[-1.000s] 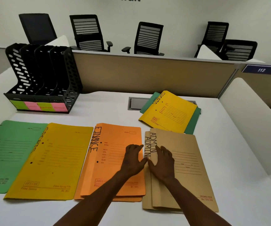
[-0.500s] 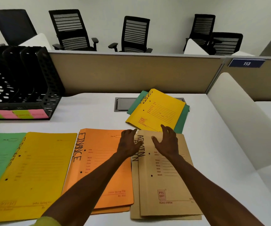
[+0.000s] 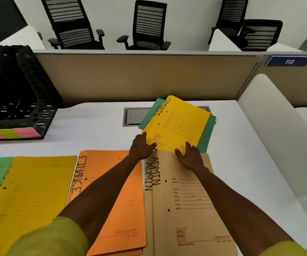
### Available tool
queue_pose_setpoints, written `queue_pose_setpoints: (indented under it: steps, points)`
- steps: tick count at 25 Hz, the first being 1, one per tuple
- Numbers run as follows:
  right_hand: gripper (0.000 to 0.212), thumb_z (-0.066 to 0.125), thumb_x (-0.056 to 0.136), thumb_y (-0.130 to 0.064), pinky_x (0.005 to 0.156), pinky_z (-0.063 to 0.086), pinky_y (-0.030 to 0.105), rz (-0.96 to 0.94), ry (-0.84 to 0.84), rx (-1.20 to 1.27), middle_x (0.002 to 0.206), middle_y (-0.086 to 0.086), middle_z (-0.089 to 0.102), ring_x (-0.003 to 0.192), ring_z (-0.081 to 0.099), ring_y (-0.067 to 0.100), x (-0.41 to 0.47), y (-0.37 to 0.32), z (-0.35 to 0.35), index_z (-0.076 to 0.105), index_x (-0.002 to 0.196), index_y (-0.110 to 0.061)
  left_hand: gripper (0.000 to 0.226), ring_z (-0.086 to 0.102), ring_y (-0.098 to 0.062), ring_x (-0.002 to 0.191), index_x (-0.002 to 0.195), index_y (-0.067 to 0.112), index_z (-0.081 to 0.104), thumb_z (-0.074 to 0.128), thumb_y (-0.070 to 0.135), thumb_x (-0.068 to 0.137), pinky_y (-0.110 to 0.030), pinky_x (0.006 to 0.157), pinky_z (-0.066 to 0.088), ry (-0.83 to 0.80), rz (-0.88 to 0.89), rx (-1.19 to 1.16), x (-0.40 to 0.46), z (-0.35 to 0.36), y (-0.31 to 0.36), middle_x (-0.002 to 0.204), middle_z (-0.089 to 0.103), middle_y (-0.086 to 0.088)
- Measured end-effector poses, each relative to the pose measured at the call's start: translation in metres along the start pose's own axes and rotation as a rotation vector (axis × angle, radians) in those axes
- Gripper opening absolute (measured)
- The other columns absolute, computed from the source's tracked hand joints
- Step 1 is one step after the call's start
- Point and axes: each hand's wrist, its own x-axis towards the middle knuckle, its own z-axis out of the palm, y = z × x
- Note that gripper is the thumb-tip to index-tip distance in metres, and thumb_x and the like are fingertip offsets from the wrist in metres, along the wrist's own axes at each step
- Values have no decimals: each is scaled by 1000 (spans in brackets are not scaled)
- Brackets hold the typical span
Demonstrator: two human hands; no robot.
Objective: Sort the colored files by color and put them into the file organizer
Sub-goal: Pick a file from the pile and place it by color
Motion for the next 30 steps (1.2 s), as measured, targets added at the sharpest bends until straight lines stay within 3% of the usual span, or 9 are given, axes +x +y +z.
queue_pose_setpoints:
  steps: [5,9,13,18,24,30]
  points:
    - [73,35,99,-60,122,18,48,-20,10,-29,162,21,13,152,6,36,2,7,19,23,156,-17,88,36,-39,137,154,6,14,55,53,92,-48,109,37,-88,-86,36,29,4,1,146,36,-24]
    - [71,32,99,-59,123,11,46,-44,20,-59,164,20,8,153,1,35,1,11,25,23,156,-18,89,42,-41,131,151,8,20,59,57,88,-51,107,39,-43,-188,63,47,5,7,141,44,-22]
    - [71,31,100,-59,124,12,47,-26,1,-11,165,16,7,153,-1,32,5,10,24,19,157,-19,86,39,-40,130,145,9,31,74,47,81,-47,102,40,78,-264,-46,58,-4,17,136,43,-22]
    - [72,31,100,-58,122,13,48,-1,4,57,165,15,6,153,1,32,10,6,18,11,159,-21,64,50,-33,115,132,6,48,79,27,80,-39,89,48,218,-104,-250,60,-19,31,125,43,-19]
    - [77,37,99,-57,122,16,48,36,35,212,166,13,6,153,2,31,9,-2,2,6,159,-20,39,53,-21,109,126,10,55,67,12,89,-26,84,44,369,73,-337,47,-30,56,119,45,-10]
    - [78,50,96,-54,114,32,43,97,187,587,158,12,34,143,33,31,3,-15,-23,20,156,-16,27,50,-11,96,119,7,60,60,8,93,-25,79,47,550,203,-426,19,-51,85,114,48,-10]
